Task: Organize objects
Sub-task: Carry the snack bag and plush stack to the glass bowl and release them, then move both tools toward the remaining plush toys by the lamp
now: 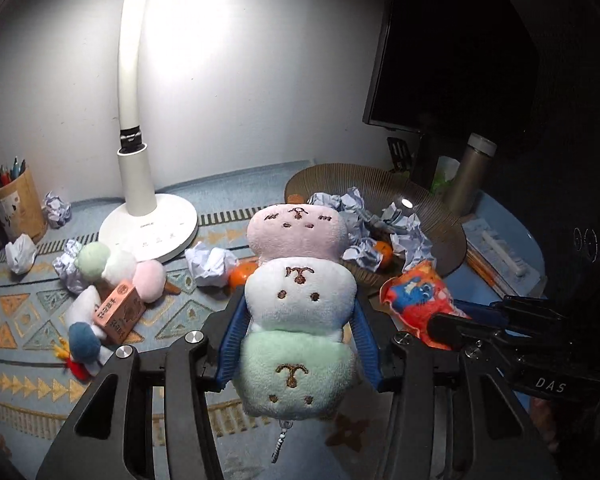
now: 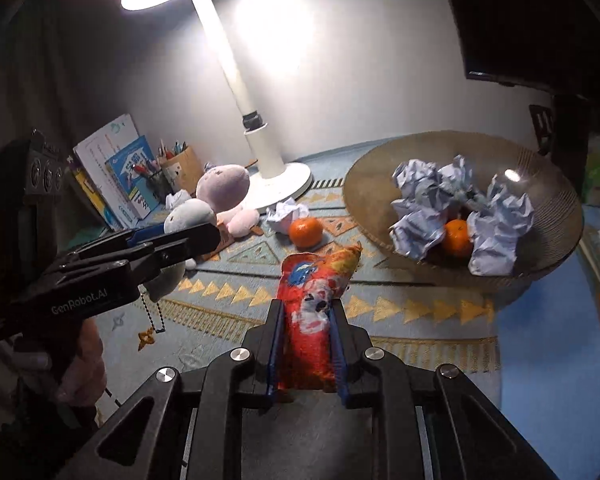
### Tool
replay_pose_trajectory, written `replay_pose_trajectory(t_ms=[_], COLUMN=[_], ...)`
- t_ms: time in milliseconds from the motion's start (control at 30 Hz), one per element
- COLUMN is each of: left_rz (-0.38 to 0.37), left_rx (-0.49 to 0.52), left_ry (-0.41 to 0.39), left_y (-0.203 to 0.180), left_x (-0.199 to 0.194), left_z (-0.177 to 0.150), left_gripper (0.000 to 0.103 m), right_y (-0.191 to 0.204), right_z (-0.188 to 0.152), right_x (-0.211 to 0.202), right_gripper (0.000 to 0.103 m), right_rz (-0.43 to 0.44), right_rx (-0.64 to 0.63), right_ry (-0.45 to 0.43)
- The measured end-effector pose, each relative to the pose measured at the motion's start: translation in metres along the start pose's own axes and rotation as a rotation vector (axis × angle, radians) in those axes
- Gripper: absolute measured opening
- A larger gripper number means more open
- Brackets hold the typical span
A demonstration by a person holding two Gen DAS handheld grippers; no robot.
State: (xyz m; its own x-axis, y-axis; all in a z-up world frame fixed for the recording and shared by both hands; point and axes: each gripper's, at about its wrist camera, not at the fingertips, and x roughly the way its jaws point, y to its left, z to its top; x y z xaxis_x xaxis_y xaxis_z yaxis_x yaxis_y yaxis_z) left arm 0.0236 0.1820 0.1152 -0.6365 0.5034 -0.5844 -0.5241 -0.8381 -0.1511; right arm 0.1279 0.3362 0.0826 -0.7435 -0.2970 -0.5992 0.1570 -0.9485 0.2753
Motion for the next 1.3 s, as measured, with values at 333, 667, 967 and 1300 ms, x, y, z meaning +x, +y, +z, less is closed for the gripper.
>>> replay_pose_trajectory(t_ms=[333, 667, 967, 1300], left_rz=[-0.093, -0.123, 0.015, 0.374], left_rx=[-0.028, -0.125, -0.169, -0.141], left_ry=[-0.038, 0.027, -0.125, -0.082], left_y=[-0.027, 0.002, 0.045, 0.142], left_x=[0.094, 0.115, -0.015, -0.060], left_z=[0.074, 0.050, 0.014, -0.084], left_gripper=[0.050, 0.091, 0.091, 0.091], right_y=[-0.102, -0.121, -0.033, 0.070], right_z=[0.073, 0.067, 0.061, 0.024], right_x=[-0.019, 0.010, -0.009, 0.052], right_gripper=[0.021, 0.041, 0.042, 0.059], right_rz=[-0.102, -0.175, -0.037, 0.067], right_rx=[0.279, 0.284, 0.154, 0.057], right_ry=[-0.201, -0.102, -0.088, 0.017])
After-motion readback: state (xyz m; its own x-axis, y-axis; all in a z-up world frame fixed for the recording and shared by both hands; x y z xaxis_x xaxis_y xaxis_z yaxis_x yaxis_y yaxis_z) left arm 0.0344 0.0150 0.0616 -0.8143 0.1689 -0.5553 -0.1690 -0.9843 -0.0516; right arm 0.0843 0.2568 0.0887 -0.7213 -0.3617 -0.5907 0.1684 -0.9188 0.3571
